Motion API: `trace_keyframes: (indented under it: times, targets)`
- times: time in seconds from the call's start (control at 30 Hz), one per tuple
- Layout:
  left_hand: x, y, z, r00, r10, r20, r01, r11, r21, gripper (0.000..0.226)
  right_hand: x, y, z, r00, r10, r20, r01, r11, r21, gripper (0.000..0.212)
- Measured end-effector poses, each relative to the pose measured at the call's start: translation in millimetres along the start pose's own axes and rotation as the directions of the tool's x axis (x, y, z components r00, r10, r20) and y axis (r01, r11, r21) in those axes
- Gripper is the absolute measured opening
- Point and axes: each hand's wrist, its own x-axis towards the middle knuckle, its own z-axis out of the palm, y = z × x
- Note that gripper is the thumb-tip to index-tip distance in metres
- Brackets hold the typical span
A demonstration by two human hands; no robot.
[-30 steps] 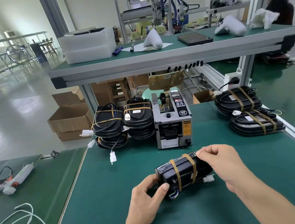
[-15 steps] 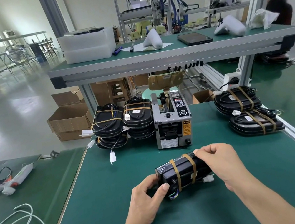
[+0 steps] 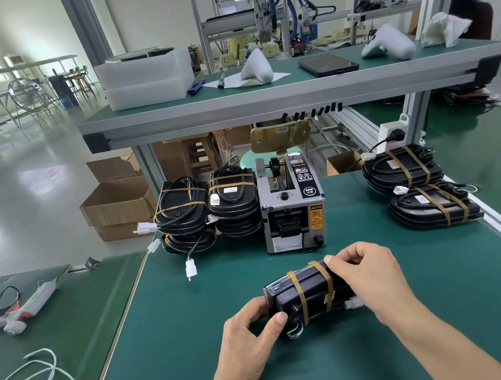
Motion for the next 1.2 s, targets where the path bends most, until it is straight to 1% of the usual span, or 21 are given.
trace_keyframes:
  times: [0.1,0.2,0.3,0.4,0.47,0.5,0.57,0.7,0.8,0.9,1.03,1.1,1.17,1.2]
  targets:
    - [0,0,0,1.0,0.0,-0.003,0.0,1.0,0.001,0.038,1,1,-1,1.0,0.008,-0.005,-0.008,0.999,0.035,0.02]
    - [0,0,0,1.0,-0.003,0.0,0.003,1.0,0.011,0.035,4,3,2,0.999,0.03,0.036,-0.034,0.992,0.118,0.014]
    - [0,-1,0,1.0,0.002,-0.002,-0.002,1.0,0.025,0.03,5,7,8,0.999,0.031,0.026,-0.035,0.989,0.145,0.007]
    - [0,-2,0,1.0,0.003,0.003,-0.003,0.999,0.035,0.027,8,14,9,0.998,0.049,-0.034,-0.042,0.98,0.196,0.016]
    - [0,-2,0,1.0,0.007,0.007,-0.008,1.0,0.028,0.03,9,22,5,0.998,0.055,-0.033,-0.045,0.967,0.253,0.018]
    - [0,-1,0,1.0,0.01,0.007,-0.01,1.0,0.023,0.032,8,26,2,0.999,0.034,-0.005,-0.032,0.968,0.25,0.018]
    - [0,-1,0,1.0,0.009,0.005,-0.009,1.0,0.028,0.031,8,34,-3,0.995,0.0,0.097,-0.023,0.972,0.234,0.021]
    - [1,-2,0,1.0,0.009,0.003,-0.009,0.999,0.049,0.025,9,46,-5,0.94,0.038,0.34,-0.153,0.935,0.32,0.038]
    - [1,-3,-1,1.0,0.015,0.005,-0.015,0.998,0.061,0.026,6,44,0,0.926,0.023,0.377,-0.153,0.935,0.319,0.053]
    - [0,-5,-1,1.0,0.021,0.008,-0.021,0.997,0.072,0.028,6,34,1,0.935,-0.011,0.354,-0.086,0.963,0.256,0.063]
    - [-1,-3,-1,1.0,0.025,0.004,-0.025,0.995,0.098,0.038,10,18,-5,0.956,-0.102,0.273,0.075,0.991,0.108,0.079]
    - [-1,3,-1,1.0,0.029,0.01,-0.03,0.994,0.102,0.038,11,8,-11,0.954,-0.167,0.25,0.16,0.986,0.045,0.075]
    - [-1,7,-1,0.999,0.027,0.022,-0.028,0.997,0.071,0.046,10,-7,-16,0.938,-0.254,0.235,0.265,0.964,-0.018,0.06]
    - [-1,7,-1,0.999,0.025,0.03,-0.027,0.998,0.049,0.052,9,-14,-18,0.922,-0.318,0.218,0.342,0.936,-0.081,0.051]
